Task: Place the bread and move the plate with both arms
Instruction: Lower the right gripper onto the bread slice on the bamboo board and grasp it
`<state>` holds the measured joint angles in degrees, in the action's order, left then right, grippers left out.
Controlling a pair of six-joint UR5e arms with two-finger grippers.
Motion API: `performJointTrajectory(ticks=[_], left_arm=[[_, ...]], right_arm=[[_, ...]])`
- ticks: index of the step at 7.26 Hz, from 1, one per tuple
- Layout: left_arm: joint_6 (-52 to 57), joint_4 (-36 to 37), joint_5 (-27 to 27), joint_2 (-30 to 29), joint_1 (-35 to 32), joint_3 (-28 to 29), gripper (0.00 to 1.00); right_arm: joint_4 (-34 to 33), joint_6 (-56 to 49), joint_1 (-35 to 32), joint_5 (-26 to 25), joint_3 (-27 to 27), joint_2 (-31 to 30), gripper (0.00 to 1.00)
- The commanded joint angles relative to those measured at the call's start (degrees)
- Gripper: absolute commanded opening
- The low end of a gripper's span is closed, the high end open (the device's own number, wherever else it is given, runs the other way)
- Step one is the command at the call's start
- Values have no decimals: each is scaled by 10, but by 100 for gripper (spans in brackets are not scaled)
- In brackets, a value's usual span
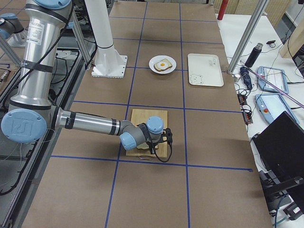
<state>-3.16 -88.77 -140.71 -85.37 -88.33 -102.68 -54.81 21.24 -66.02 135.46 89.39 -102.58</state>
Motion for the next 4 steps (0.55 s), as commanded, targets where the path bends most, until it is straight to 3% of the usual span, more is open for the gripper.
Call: performJointTrajectory(ticks=[1,4], left_arm=[[0,0,0,0,0,-1,98],[0,0,0,0,0,0,98]], right_arm=[[0,2,0,4,6,0,0],[0,2,-1,12,9,2,0]])
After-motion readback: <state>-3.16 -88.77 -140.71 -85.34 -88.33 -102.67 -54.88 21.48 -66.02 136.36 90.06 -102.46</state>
